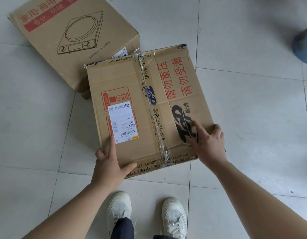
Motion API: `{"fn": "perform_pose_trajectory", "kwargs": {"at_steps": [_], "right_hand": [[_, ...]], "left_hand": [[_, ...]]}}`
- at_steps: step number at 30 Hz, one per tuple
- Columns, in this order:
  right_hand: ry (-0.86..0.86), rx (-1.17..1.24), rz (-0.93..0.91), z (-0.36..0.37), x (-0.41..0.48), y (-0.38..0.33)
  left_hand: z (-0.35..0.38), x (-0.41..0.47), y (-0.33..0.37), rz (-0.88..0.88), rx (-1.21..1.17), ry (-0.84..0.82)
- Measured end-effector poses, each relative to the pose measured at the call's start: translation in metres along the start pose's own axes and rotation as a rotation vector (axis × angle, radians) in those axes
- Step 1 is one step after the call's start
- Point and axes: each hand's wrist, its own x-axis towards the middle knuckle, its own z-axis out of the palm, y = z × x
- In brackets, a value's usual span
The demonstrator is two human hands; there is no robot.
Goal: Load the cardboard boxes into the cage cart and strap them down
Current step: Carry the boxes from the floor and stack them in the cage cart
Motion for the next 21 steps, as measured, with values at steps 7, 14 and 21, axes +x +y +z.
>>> {"fn": "perform_pose_trajectory", "kwargs": {"at_steps": [7, 14, 21], "right_hand": [[0.189, -0.078, -0.030, -0.083, -0.012, -0.046], [0.194, -0.089, -0.098, -0.190, -0.062, -0.113], [0.250, -0.032, -0.303, -0.295, -0.124, -0.215]], "left_hand": [[-0.068, -0.042, 0.031, -0.042, -0.157, 0.044], [-0.176, -0.130, 0.051, -0.073, -0.162, 0.098], [-0.301, -0.236, 0.052, -0.138, -0.236, 0.313]]}}
